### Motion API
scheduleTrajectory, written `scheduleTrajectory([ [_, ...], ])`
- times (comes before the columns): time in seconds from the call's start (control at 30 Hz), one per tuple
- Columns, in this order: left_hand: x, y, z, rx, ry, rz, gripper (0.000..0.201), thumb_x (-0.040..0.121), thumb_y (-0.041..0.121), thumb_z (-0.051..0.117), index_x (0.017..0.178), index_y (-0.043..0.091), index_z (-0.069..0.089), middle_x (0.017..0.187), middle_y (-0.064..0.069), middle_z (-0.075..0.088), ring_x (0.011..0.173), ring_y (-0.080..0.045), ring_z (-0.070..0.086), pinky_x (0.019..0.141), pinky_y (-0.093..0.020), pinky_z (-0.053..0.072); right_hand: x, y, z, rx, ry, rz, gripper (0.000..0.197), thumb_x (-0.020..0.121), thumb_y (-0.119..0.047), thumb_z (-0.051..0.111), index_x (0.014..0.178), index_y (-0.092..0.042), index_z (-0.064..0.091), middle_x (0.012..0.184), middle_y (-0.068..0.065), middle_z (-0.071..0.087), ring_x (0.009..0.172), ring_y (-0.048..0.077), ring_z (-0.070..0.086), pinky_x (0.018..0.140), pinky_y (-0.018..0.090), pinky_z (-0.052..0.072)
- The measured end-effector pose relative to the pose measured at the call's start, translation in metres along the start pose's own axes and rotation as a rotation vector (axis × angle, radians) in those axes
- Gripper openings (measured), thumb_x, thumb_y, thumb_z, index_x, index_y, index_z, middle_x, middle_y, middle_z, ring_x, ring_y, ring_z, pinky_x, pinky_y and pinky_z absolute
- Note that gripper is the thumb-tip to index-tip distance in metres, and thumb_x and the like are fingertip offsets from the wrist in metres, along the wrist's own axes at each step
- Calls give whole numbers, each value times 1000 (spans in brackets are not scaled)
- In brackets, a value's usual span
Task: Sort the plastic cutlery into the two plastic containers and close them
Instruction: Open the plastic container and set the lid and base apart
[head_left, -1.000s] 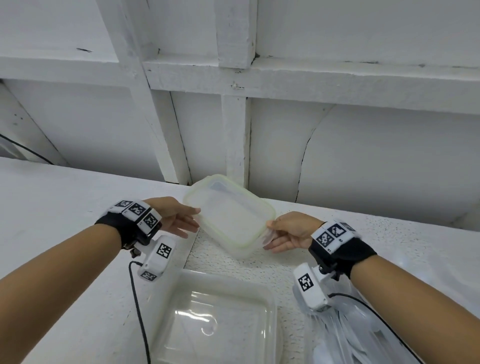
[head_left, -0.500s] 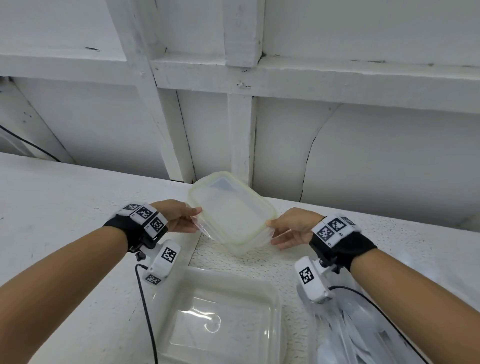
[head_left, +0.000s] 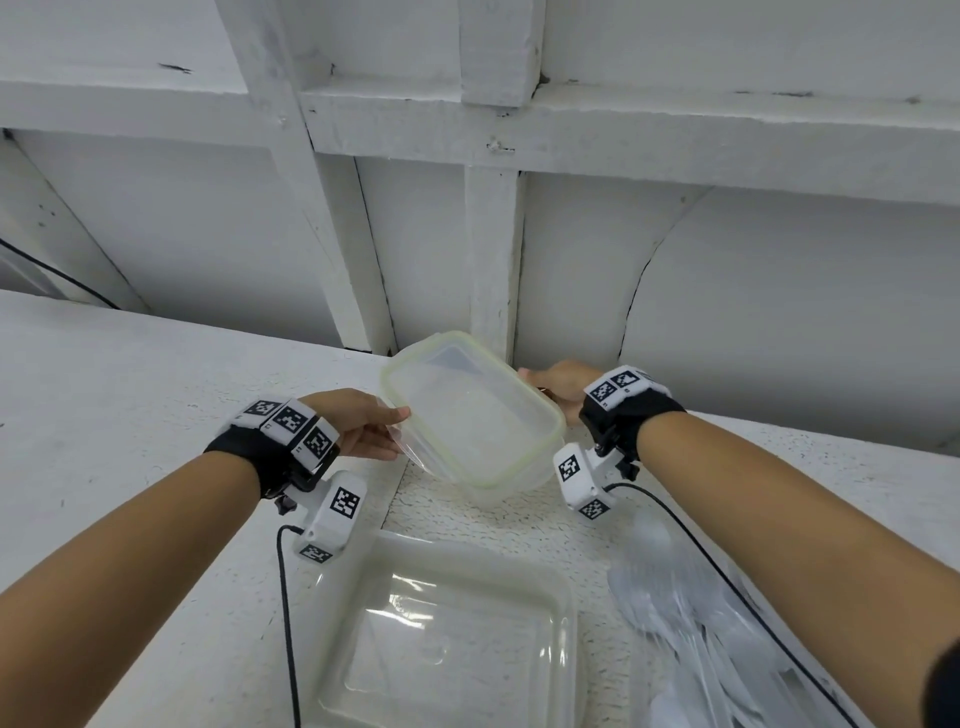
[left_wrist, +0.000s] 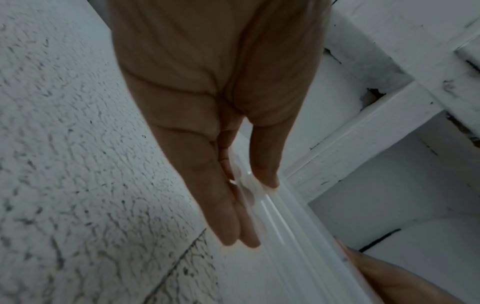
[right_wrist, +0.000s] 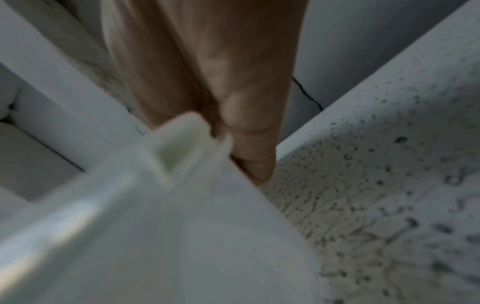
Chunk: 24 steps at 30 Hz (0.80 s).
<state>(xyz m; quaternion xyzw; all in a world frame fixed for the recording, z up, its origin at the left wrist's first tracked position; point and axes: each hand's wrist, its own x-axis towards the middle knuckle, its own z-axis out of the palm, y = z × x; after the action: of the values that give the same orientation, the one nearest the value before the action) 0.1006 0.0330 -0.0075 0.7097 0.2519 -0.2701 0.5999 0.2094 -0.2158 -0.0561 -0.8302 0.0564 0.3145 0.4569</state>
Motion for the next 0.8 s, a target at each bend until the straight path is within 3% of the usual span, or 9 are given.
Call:
scheduleTrajectory([
  [0.17, -2, -1, -1, 21, 6, 1, 18, 91, 16, 57, 87, -1, 54, 80, -14, 61, 48, -14, 66, 51, -23, 57, 10, 1, 7, 49, 52, -28, 88, 56, -58, 71, 119, 1, 57, 122, 19, 60, 111, 34, 59, 98, 47, 47],
  [0.23, -5, -1, 0, 34, 26, 0, 19, 90, 17, 59, 87, -2, 55, 80, -15, 62, 49, -14, 67, 51, -23, 57, -27, -16, 10, -46, 81, -66, 53, 81, -49, 62, 101, 0, 63, 99, 16, 66, 92, 31, 64, 86, 39, 52],
  [0.27, -6, -1, 0, 47, 37, 0, 20, 89, 17, 60, 88, -3, 55, 79, -15, 63, 50, -14, 67, 52, -23, 57, -43, -22, 12, -135, 100, -74, 40, 89, -45, 55, 82, -5, 62, 79, 12, 62, 73, 26, 62, 70, 30, 52],
  [0.33, -11, 1, 1, 79, 60, -10, 25, 87, 19, 63, 89, -5, 56, 77, -15, 64, 51, -15, 68, 52, -24, 58, -60, -23, 11, -289, 170, -146, 39, 95, -36, 48, 62, -14, 49, 63, 6, 46, 53, 17, 45, 50, 23, 35],
  [0.37, -13, 2, 1, 93, 64, -12, 27, 86, 20, 65, 87, -6, 56, 74, -15, 65, 52, -16, 68, 53, -24, 58, -65, -23, 12, -348, 187, -203, 32, 96, -33, 47, 72, -13, 55, 72, 9, 51, 62, 19, 51, 56, 23, 40],
  [0.43, -21, 7, 2, 98, 64, 1, 28, 84, 20, 67, 84, -5, 57, 66, -14, 67, 52, -16, 68, 53, -24, 58, -80, -22, 13, -519, 218, -339, 37, 96, -34, 47, 117, -5, 57, 115, 15, 58, 105, 28, 57, 89, 33, 46],
  [0.53, -35, 22, 5, 54, 77, 73, 26, 85, 20, 66, 83, -4, 55, 60, -13, 68, 49, -15, 67, 49, -22, 56, -124, -28, 24, -750, 174, -628, 58, 92, -52, 41, 136, -15, 43, 136, 6, 49, 126, 23, 45, 103, 35, 38],
  [0.63, -48, 44, 11, -16, 72, 197, 27, 91, 23, 59, 84, -3, 55, 63, -13, 67, 51, -15, 67, 49, -22, 56, -156, -29, 38, -944, 139, -724, 68, 87, -60, 44, 143, -24, 29, 140, 3, 43, 123, 21, 46, 99, 38, 43],
  [0.8, -49, 63, 20, -74, 134, 251, 33, 98, 31, 40, 88, 6, 58, 86, -10, 64, 71, -20, 63, 65, -33, 55, -156, -31, 22, -805, 417, -791, 44, 96, -11, 37, 140, -15, 35, 110, 14, 61, 91, 32, 60, 75, 37, 50],
])
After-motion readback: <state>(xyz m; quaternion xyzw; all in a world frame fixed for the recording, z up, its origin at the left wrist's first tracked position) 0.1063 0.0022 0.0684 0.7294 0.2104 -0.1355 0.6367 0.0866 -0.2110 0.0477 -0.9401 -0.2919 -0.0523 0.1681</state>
